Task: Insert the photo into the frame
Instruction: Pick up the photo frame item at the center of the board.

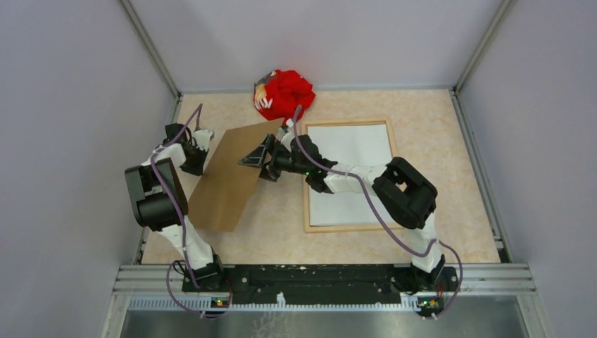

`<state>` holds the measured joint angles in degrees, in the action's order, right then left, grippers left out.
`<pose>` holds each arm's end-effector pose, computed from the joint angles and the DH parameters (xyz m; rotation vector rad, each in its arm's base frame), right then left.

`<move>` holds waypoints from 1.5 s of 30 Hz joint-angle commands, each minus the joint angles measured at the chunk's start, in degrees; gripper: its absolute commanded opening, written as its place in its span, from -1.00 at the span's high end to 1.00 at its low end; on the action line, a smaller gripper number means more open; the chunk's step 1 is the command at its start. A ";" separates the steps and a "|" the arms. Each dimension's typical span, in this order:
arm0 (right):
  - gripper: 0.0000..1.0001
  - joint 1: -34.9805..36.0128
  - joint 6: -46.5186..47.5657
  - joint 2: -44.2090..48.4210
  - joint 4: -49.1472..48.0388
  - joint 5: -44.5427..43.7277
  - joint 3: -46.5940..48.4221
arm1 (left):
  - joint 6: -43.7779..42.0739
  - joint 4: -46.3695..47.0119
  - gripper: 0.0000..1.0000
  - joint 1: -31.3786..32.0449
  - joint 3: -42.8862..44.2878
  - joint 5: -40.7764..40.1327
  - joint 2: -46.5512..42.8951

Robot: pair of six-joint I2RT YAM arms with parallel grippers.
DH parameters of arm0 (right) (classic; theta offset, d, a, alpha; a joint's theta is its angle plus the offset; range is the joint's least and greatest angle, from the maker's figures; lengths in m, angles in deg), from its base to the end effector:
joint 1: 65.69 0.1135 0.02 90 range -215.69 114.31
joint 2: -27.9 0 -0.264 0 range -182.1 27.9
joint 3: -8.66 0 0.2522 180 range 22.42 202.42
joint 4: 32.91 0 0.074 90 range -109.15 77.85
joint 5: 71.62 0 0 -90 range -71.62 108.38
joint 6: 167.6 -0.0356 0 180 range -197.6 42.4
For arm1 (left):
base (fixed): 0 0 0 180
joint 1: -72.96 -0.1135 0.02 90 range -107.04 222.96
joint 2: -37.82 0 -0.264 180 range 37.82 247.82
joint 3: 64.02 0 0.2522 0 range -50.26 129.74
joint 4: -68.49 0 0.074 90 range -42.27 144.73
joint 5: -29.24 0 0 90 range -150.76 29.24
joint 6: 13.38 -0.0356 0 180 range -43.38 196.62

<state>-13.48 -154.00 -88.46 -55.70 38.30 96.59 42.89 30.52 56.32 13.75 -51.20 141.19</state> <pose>0.2759 0.3757 0.2194 0.1118 2.0954 1.8499 0.3438 0.0966 0.1637 0.4459 2.6170 0.0644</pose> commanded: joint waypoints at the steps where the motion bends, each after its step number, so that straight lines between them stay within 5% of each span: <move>1: -0.50 -0.09 6.01 7.31 7.75 -2.50 0.39 | 2.36 -9.59 0.57 1.39 -2.65 6.71 2.83; 5: 0.23 -0.09 8.90 8.51 14.87 -4.73 0.87 | 2.36 -11.99 0.39 2.38 0.00 7.86 0.07; 9: 0.99 -0.62 10.36 9.23 19.97 -6.59 2.07 | 2.96 -16.30 -0.14 5.13 4.06 9.87 -4.47; 17: 1.00 -5.78 12.43 13.31 30.11 -9.07 8.84 | 2.95 -24.29 -0.91 14.39 19.89 17.24 -13.87; 25: 1.00 -15.26 12.03 22.48 40.14 -9.53 15.87 | -8.79 -22.60 -0.97 18.60 23.23 30.29 -27.53; 34: 1.00 -23.27 5.82 31.84 37.52 -4.84 9.82 | -31.70 -18.41 -0.97 19.28 4.41 34.21 -48.05; 41: 1.00 -23.31 1.94 34.09 33.73 -1.97 7.04 | -39.64 12.44 -0.96 19.63 -16.23 32.34 -64.79; 45: 1.00 -23.29 2.02 36.09 34.31 -0.94 5.66 | -43.03 18.22 -0.91 19.63 -19.31 31.05 -66.29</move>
<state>-36.94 -149.81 -57.22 -14.74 34.61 102.30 7.00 32.40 75.70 -3.45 -20.47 75.75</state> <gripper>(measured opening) 0.017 0.971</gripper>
